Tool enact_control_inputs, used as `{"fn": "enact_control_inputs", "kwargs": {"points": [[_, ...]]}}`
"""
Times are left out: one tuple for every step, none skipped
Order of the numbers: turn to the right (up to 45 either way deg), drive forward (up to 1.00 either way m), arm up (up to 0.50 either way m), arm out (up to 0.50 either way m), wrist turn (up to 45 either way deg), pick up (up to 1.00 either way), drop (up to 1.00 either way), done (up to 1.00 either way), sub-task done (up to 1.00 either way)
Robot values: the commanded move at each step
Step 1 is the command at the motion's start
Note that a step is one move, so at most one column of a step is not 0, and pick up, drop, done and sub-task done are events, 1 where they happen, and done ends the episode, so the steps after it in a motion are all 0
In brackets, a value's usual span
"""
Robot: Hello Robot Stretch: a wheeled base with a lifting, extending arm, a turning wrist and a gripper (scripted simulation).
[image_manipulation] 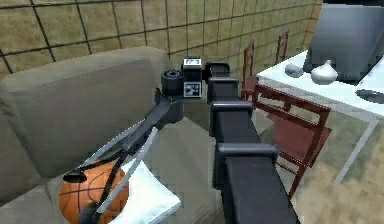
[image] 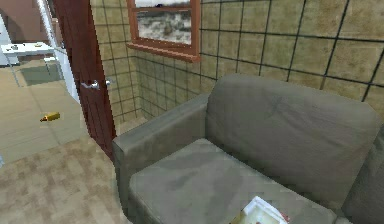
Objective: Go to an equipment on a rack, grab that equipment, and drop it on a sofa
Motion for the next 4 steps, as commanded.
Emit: {"fn": "enact_control_inputs", "kwargs": {"points": [[0.0, 0.0, 0.0, -0.24, 0.0, 0.0, 0.0, 0.0, 0.0], [-27.0, 0.0, 0.0, 0.0, 0.0, 0.0, 0.0, 0.0, 0.0], [0.0, 0.0, 0.0, 0.14, 0.0, 0.0, 0.0, 0.0, 0.0], [0.0, 0.0, 0.0, 0.0, 45.0, 0.0, 0.0, 0.0, 0.0]]}}
